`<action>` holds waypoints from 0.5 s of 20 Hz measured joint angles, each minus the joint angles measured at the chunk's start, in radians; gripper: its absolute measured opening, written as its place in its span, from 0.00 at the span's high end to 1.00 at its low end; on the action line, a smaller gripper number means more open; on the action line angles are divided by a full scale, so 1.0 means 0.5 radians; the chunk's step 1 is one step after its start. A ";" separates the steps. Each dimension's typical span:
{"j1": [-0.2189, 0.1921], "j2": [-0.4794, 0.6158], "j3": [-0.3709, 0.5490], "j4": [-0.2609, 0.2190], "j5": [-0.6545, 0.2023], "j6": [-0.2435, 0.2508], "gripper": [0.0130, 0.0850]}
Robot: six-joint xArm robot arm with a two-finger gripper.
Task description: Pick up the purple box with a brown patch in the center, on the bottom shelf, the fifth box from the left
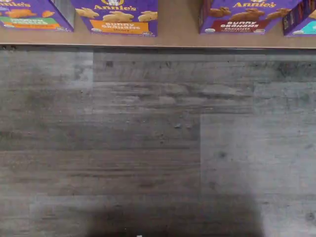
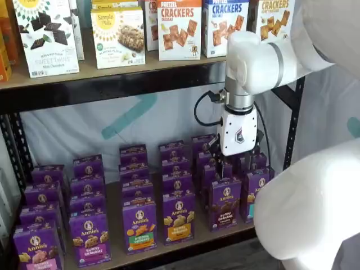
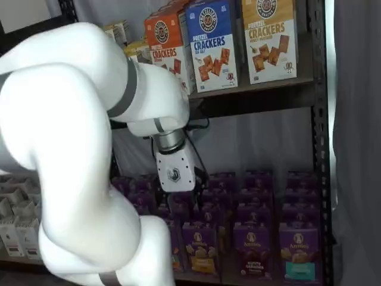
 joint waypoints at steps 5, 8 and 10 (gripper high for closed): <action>-0.048 0.098 0.002 -0.024 -0.087 -0.030 0.00; -0.089 0.154 0.008 -0.012 -0.150 -0.077 0.00; -0.112 0.191 0.009 -0.005 -0.184 -0.103 0.00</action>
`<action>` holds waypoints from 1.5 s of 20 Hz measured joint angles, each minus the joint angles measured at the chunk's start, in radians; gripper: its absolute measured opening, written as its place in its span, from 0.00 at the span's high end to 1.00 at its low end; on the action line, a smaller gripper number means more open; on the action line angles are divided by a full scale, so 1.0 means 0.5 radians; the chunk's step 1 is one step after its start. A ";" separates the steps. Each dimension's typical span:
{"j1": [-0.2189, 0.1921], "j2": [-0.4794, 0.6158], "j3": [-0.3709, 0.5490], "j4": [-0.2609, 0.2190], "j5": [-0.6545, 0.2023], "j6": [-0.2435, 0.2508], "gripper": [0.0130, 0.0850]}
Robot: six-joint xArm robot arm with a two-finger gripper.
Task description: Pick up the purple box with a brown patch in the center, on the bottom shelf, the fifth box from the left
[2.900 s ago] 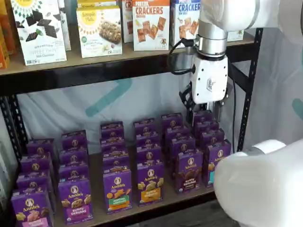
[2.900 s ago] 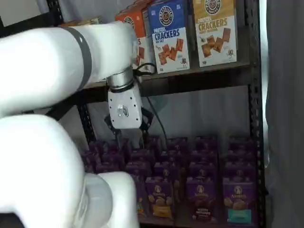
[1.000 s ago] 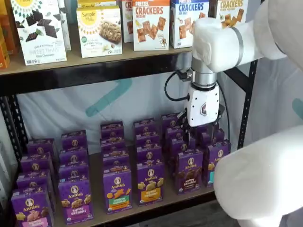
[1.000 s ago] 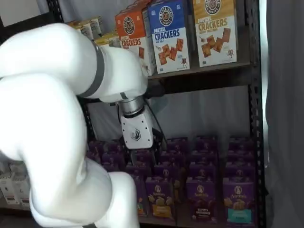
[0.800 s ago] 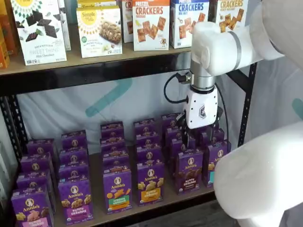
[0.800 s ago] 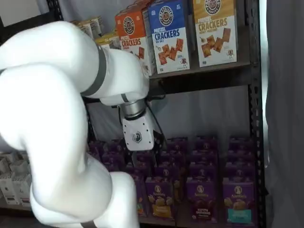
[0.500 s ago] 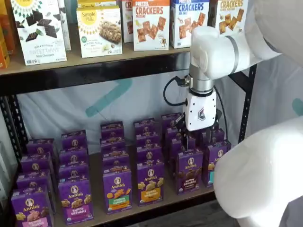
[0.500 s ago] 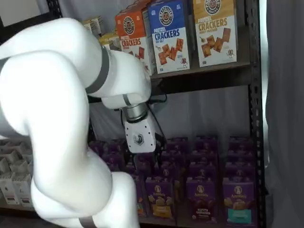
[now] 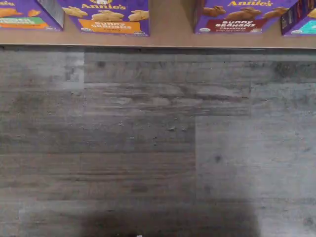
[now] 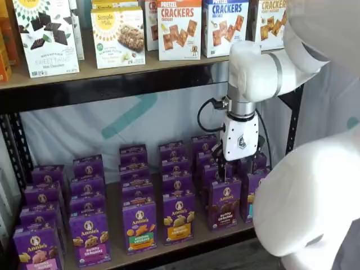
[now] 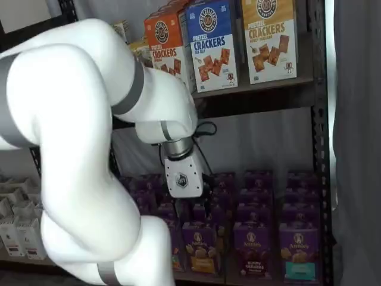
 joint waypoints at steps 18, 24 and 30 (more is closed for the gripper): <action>-0.068 0.500 -0.101 0.104 -0.317 -0.143 0.00; -0.085 0.676 -0.175 0.125 -0.410 -0.178 0.00; -0.106 0.889 -0.272 0.086 -0.525 -0.169 0.00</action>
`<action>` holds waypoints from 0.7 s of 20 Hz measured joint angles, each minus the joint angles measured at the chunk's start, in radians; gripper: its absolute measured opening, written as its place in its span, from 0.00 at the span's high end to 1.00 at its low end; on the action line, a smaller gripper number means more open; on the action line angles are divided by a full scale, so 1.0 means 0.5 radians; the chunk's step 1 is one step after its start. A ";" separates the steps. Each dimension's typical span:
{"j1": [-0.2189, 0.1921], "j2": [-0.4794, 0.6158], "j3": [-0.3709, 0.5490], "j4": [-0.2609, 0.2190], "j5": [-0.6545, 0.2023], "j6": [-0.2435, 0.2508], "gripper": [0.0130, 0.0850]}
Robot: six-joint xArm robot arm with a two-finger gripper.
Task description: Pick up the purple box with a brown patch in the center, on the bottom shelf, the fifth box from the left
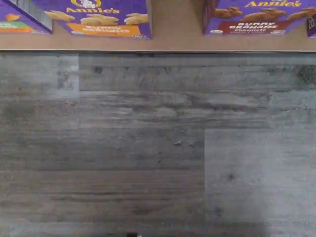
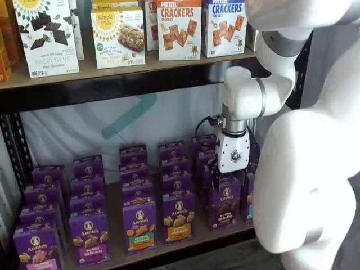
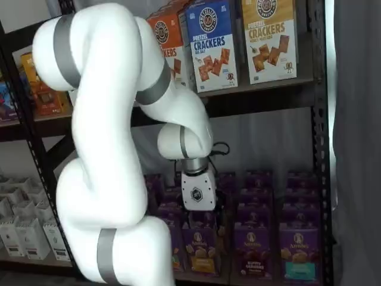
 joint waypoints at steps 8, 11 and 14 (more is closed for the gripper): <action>-0.034 0.189 -0.084 -0.025 -0.127 -0.014 0.00; -0.044 0.244 -0.108 -0.016 -0.154 -0.033 0.00; -0.054 0.301 -0.132 -0.013 -0.183 -0.045 0.00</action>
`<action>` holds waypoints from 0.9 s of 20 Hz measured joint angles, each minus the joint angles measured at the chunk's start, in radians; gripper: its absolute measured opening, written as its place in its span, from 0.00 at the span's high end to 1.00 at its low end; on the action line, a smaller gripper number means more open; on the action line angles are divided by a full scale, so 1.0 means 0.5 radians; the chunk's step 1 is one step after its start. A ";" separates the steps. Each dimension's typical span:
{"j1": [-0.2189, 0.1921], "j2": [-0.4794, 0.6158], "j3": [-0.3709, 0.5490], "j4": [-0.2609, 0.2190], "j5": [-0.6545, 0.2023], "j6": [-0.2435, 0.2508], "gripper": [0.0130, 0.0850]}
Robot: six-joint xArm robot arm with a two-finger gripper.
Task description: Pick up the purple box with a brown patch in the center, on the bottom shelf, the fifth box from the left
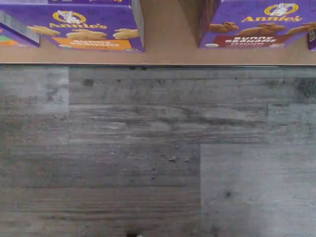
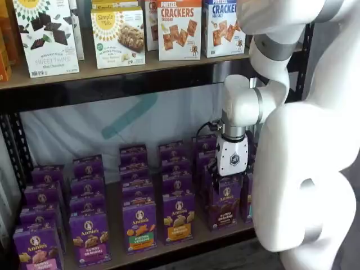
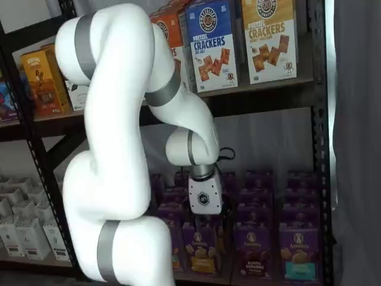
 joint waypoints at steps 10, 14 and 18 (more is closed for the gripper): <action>-0.027 0.154 -0.065 -0.027 -0.079 -0.005 0.00; -0.042 0.223 -0.102 -0.028 -0.105 -0.019 0.00; -0.064 0.306 -0.139 -0.052 -0.179 -0.019 0.00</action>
